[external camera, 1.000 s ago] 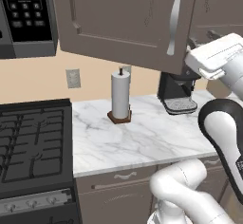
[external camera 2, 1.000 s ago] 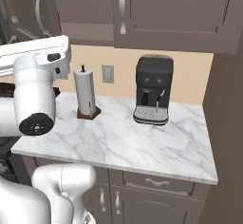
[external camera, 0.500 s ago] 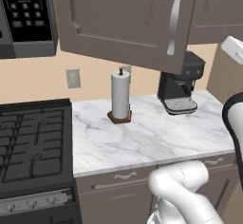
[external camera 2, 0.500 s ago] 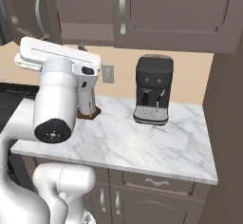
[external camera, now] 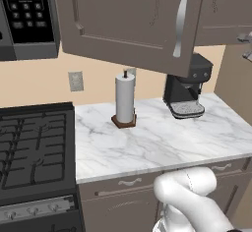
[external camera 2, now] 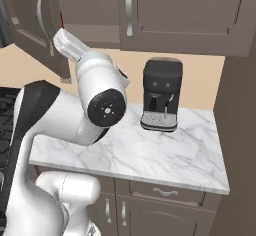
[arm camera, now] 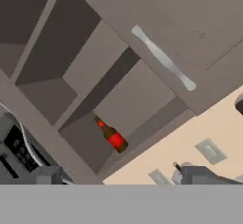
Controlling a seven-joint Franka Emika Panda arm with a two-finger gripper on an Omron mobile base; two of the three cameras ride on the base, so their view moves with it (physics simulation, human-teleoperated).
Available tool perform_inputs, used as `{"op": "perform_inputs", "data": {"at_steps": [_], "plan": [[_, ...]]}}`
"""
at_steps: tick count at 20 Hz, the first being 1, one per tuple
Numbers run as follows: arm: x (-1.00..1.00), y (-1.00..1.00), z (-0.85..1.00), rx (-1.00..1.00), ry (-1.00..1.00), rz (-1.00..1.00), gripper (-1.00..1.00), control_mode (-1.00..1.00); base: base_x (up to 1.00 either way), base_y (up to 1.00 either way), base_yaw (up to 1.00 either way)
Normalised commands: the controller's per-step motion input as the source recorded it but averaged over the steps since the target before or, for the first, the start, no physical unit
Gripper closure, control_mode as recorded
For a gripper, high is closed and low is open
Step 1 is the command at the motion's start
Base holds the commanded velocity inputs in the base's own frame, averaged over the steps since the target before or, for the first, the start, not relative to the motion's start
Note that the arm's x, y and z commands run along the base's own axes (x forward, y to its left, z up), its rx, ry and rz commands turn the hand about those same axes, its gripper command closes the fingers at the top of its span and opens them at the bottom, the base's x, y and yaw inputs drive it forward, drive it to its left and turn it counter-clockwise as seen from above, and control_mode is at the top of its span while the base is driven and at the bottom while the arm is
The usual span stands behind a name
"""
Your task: Get the candle and the beer from the cabinet and move them to the dining counter.
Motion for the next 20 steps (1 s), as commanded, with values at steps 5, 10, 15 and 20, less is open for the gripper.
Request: {"op": "perform_inputs", "data": {"at_steps": [5,10,15,20], "plan": [[0.86,0.19,-0.17,0.25,0.29,0.24,-1.00,-1.00,0.00,0.00,0.00],[0.77,0.33,-0.19,0.16,0.26,0.26,-1.00,-1.00,0.00,0.00,0.00],[0.42,0.42,-0.19,0.15,0.14,0.24,-1.00,-1.00,0.00,0.00,0.00],[0.03,0.55,-0.07,0.09,0.07,0.22,-1.00,-1.00,0.00,0.00,0.00]]}}
